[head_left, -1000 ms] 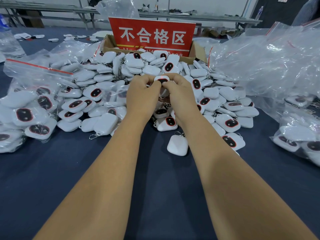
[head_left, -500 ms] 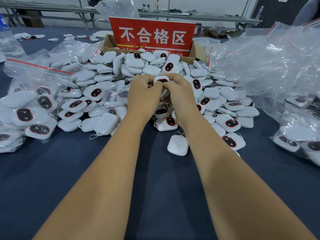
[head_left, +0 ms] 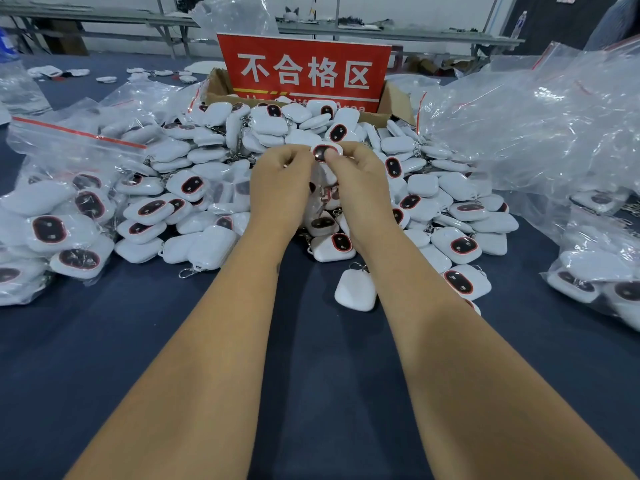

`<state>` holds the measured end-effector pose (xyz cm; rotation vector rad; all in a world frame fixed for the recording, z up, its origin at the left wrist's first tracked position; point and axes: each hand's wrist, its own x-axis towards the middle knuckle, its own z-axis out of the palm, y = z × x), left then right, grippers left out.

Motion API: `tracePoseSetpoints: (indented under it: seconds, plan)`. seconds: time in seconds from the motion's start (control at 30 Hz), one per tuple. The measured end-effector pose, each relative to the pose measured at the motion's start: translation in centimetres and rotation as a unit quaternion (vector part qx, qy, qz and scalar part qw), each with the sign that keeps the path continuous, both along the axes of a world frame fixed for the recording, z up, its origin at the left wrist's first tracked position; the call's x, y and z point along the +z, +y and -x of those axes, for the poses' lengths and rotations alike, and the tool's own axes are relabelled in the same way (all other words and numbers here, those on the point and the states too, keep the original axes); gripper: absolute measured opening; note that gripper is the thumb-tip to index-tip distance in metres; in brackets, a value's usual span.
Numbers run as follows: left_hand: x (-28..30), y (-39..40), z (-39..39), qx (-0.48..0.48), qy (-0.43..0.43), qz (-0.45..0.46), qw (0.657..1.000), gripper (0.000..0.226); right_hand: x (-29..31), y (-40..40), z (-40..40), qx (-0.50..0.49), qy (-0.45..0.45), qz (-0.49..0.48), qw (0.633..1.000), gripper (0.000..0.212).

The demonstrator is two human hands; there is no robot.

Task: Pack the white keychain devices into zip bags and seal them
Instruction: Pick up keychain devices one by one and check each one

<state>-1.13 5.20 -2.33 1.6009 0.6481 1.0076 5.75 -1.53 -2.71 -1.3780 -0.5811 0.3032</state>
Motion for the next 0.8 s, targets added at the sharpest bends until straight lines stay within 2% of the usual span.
tracePoseSetpoints:
  seconds: [0.13, 0.23, 0.3, 0.5, 0.6, 0.7, 0.8]
  plan:
    - [0.1, 0.4, 0.2, 0.014, -0.020, 0.008, 1.000, 0.025, 0.4, -0.1, -0.5, -0.047, 0.039, -0.049, 0.997, 0.007]
    - [0.2, 0.3, 0.2, 0.021, -0.026, 0.008, 0.999, 0.027, 0.9, -0.2, -0.4, -0.012, 0.101, -0.122, 0.987, 0.010]
    - [0.4, 0.3, 0.2, 0.029, -0.040, 0.012, 0.999, 0.028, 0.9, -0.1, -0.1, 0.005, 0.108, -0.133, 0.985, 0.014]
    - [0.7, 0.4, 0.4, 0.083, -0.102, 0.003, 0.991, 0.029, 0.3, -0.1, 0.0, -0.038, 0.037, -0.019, 0.998, 0.030]
    - [0.9, 0.5, 0.4, 0.090, -0.114, 0.000, 0.989, 0.028, 0.1, -0.1, 0.1, -0.049, 0.002, 0.003, 0.999, 0.028]
    - [1.0, 0.3, 0.5, 0.086, -0.131, -0.016, 0.988, 0.028, 0.1, 0.0, 0.5, -0.010, -0.099, 0.066, 0.993, 0.008]
    - [0.9, 0.1, 0.6, 0.083, -0.129, -0.038, 0.987, 0.025, 0.1, 0.1, 1.1, 0.057, -0.167, 0.111, 0.978, 0.019]
